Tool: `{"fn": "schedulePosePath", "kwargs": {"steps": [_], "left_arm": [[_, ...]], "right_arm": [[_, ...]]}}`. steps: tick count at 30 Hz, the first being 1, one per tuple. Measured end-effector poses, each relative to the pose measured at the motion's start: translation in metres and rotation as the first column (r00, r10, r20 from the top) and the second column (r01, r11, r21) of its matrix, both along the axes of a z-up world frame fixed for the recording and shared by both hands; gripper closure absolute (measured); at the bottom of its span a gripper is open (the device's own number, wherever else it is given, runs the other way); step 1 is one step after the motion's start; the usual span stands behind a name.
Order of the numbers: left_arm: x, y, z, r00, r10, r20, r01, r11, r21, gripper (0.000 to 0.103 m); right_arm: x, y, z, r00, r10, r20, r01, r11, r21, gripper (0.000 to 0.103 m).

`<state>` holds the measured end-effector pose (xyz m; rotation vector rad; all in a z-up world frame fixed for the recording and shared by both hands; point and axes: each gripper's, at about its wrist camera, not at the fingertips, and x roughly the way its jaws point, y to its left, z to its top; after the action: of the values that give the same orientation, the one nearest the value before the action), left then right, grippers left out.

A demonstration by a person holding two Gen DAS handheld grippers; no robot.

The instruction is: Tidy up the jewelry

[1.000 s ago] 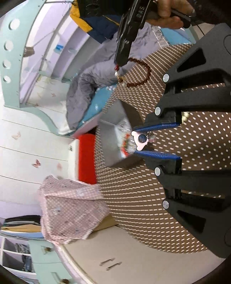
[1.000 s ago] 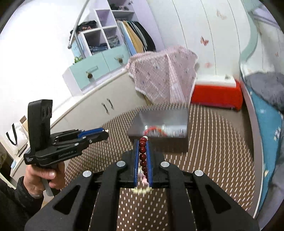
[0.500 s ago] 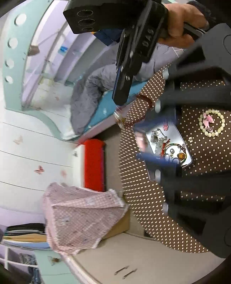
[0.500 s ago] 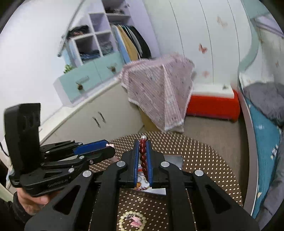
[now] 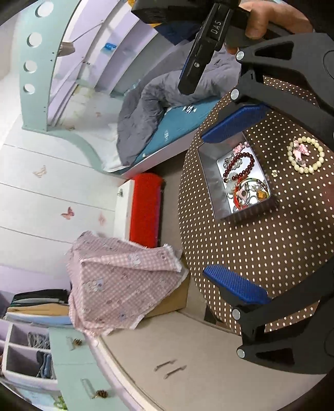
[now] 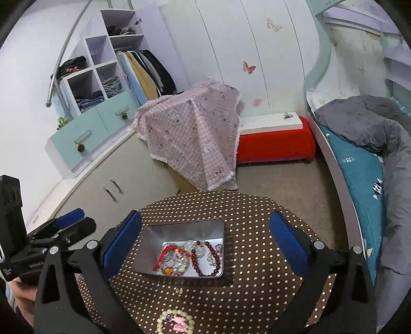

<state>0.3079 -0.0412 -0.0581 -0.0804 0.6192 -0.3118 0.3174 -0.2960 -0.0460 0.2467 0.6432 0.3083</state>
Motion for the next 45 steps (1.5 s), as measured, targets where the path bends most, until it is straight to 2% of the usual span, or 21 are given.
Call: {"fn": "schedulePosePath", "kwargs": {"steps": [11, 18, 22, 32, 37, 45], "left_arm": [[-0.051, 0.008, 0.011, 0.996, 0.028, 0.079, -0.032, 0.998, 0.051, 0.009], [-0.070, 0.013, 0.005, 0.996, 0.033, 0.087, -0.038, 0.997, 0.060, 0.009], [-0.076, 0.013, -0.009, 0.998, 0.017, 0.059, -0.021, 0.998, 0.066, 0.009], [-0.084, -0.010, -0.058, 0.997, -0.054, -0.060, 0.059, 0.994, 0.095, 0.009], [-0.080, -0.032, -0.088, 0.988, -0.078, -0.136, 0.097, 0.985, 0.143, 0.009], [-0.064, -0.038, -0.104, 0.985, -0.042, -0.167, 0.070, 0.983, 0.168, 0.009]], "right_arm": [[-0.038, 0.013, 0.020, 0.998, 0.005, 0.059, -0.003, 0.999, -0.032, 0.007], [-0.066, 0.018, 0.020, 0.997, 0.009, 0.077, -0.004, 0.998, -0.059, 0.007], [-0.078, 0.017, 0.010, 0.998, 0.006, 0.059, -0.002, 0.998, -0.067, 0.007], [-0.099, 0.008, -0.041, 0.998, -0.024, -0.057, 0.021, 0.998, -0.055, 0.007], [-0.101, 0.006, -0.062, 0.993, -0.029, -0.111, 0.021, 0.997, -0.072, 0.007], [-0.087, 0.017, -0.081, 0.986, 0.009, -0.165, -0.023, 0.996, -0.084, 0.007]]}}
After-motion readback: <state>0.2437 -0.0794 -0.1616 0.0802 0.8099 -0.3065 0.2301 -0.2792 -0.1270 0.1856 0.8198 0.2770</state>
